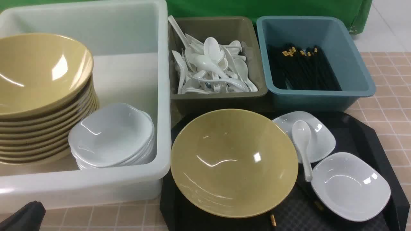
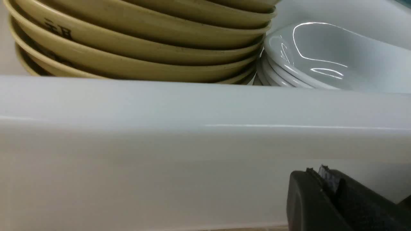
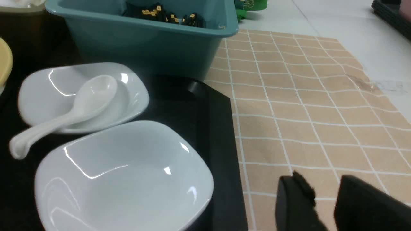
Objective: On brown table put chopsticks spoon bowls plates into blue grey white boxes.
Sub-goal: 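Grasp the large bowl on the tray by its rim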
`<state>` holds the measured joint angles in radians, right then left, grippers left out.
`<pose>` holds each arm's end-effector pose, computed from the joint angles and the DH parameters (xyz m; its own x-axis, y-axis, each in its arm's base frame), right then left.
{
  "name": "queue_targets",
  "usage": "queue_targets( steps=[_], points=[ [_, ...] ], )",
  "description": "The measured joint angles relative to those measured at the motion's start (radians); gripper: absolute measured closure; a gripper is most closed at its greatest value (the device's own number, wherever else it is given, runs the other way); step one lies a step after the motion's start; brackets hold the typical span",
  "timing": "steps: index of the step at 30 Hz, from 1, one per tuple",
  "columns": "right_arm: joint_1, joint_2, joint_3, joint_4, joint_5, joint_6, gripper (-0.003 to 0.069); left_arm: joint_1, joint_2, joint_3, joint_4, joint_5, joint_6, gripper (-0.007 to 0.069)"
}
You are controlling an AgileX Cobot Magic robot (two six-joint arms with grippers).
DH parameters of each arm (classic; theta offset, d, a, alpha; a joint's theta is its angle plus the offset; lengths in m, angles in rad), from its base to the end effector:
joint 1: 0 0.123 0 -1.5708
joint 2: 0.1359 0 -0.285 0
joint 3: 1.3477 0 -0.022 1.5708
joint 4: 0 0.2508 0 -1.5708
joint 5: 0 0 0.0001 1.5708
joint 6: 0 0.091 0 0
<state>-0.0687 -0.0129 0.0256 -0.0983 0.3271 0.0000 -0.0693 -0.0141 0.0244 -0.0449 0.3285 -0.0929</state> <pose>0.0534 -0.0066 0.1759 -0.2561 -0.0755 -0.9637 0.0756 0.9923 -0.0979 0.0534 -0.0050 0.1761 -0.2570 -0.1175 -0.9592 0.0490 0.9897 -0.1343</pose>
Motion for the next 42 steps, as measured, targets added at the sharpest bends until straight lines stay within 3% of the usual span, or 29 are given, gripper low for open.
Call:
queue_targets(
  steps=[33, 39, 42],
  points=[
    [0.000, 0.000, 0.000, 0.000, 0.000, 0.000, 0.0423, 0.000, 0.000, 0.000, 0.001, -0.002, 0.000, 0.0620],
    [0.000, 0.000, 0.000, -0.002, -0.006, 0.000, 0.0423, 0.000, 0.000, 0.001, 0.005, -0.047, 0.000, 0.0620],
    [0.000, 0.000, 0.003, -0.008, -0.059, -0.007, 0.0423, 0.000, 0.000, 0.001, 0.008, -0.146, 0.000, 0.0620]
  ],
)
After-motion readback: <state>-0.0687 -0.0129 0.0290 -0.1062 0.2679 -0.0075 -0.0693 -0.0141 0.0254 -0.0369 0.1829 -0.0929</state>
